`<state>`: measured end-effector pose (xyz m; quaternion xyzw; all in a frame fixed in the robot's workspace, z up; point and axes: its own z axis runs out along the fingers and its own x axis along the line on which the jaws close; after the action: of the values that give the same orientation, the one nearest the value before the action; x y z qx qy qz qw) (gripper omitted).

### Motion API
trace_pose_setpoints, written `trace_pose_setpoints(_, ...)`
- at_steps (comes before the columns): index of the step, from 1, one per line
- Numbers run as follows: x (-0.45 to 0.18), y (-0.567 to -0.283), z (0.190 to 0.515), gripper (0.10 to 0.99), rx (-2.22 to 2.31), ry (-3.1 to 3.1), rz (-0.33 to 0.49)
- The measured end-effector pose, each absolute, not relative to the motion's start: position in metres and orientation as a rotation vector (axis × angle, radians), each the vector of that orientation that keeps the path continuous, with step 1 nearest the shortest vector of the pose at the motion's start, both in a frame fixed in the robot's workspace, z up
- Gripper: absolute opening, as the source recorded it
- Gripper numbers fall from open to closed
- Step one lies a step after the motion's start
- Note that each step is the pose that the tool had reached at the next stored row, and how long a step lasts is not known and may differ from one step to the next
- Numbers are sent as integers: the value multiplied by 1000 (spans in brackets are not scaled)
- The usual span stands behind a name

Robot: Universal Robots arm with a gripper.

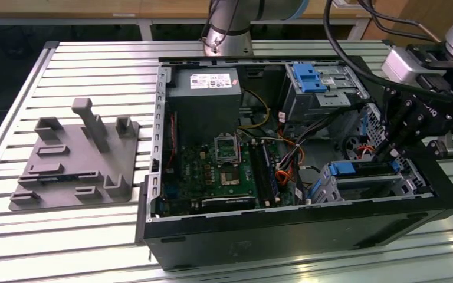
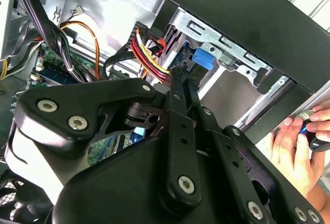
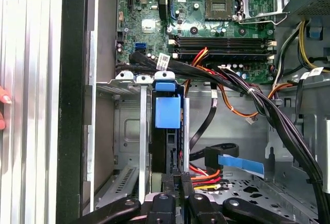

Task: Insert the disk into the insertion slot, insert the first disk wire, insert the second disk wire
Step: 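Insert the first disk wire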

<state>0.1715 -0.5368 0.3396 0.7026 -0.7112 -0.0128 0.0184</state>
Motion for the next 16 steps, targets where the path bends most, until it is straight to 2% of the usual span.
trace_pose_setpoints(16,171,-537,336,165,2182,-2209,-40)
